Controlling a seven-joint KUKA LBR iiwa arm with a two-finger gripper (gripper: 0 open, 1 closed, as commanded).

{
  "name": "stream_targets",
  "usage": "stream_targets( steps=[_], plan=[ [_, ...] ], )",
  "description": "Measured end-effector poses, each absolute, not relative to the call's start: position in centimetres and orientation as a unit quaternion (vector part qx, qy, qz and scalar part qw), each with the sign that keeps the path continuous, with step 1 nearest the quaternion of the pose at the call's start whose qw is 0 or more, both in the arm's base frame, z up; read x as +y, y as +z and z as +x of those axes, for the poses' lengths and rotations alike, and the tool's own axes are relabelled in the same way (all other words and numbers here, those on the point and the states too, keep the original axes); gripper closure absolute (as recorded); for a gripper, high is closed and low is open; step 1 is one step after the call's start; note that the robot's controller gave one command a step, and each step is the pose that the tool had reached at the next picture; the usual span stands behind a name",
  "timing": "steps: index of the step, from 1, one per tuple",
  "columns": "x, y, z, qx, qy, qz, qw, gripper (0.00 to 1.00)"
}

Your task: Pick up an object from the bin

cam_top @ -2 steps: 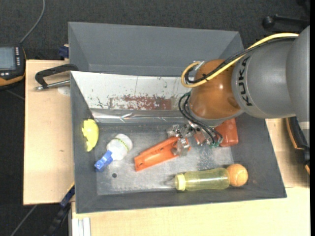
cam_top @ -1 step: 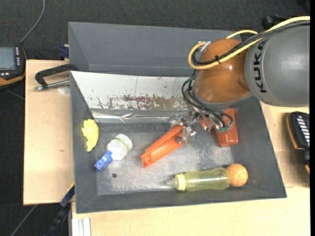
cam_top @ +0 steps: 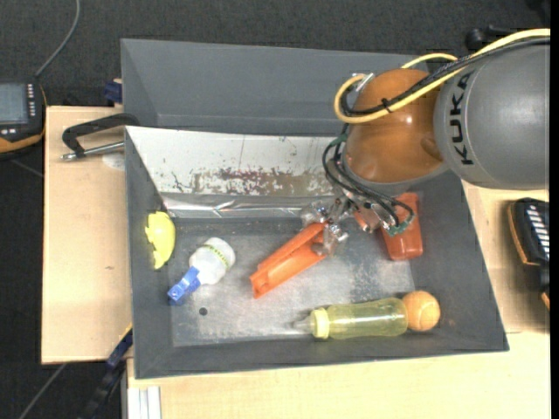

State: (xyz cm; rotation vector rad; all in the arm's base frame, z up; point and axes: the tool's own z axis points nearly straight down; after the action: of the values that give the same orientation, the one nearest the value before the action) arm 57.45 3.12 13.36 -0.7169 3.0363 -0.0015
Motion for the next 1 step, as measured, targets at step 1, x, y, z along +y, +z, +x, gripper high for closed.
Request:
stream_targets(
  steps=[1],
  plan=[
    [2.93,17.82,57.75,0.974,0.000,-0.226,0.012,1.00]
  ],
)
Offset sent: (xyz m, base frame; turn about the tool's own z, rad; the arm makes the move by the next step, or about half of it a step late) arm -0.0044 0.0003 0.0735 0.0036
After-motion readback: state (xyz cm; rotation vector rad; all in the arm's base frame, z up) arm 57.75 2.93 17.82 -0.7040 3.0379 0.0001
